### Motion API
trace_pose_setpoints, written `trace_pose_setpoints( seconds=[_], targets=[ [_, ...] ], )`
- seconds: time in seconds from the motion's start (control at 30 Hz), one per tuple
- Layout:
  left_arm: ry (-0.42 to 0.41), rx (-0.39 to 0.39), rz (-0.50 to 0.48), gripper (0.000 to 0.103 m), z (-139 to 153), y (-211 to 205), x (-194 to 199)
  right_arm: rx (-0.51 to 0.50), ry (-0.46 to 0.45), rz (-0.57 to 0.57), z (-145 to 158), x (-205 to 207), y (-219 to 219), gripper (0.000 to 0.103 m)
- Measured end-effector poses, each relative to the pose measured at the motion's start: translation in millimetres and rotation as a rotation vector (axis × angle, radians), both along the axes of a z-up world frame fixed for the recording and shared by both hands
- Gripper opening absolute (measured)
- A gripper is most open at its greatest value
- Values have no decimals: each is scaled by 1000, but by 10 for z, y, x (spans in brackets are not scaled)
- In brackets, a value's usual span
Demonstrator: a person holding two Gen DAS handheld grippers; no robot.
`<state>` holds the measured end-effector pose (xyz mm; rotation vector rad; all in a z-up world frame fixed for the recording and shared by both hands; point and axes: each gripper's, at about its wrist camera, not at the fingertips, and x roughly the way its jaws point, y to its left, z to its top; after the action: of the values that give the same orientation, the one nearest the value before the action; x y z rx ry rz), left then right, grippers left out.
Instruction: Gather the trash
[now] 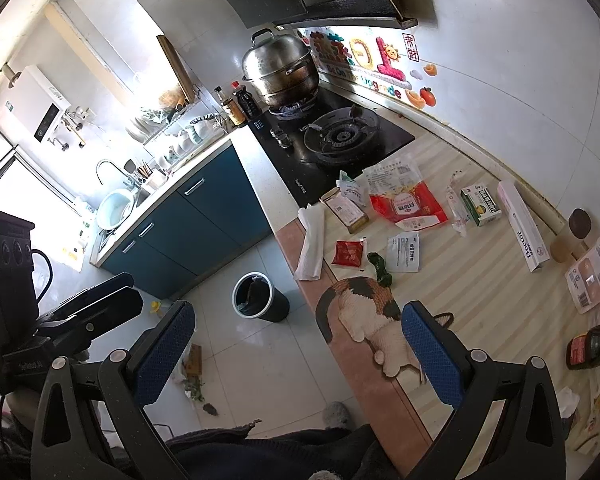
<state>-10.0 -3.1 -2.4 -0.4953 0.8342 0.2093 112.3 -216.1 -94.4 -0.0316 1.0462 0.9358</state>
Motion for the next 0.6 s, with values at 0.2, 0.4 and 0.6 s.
trace_pose_setpoints(
  seconds=[0.2, 0.4, 0.6],
  targets=[
    [2, -1, -2, 103, -3, 15, 1, -3, -1, 2, -6, -31, 1, 103],
    [2, -1, -1, 103, -14, 33, -4, -4, 1, 2, 0, -50, 17, 103],
    [2, -2, -1, 103, -30, 57, -6, -6, 2, 1, -22, -57, 17, 103]
  ],
)
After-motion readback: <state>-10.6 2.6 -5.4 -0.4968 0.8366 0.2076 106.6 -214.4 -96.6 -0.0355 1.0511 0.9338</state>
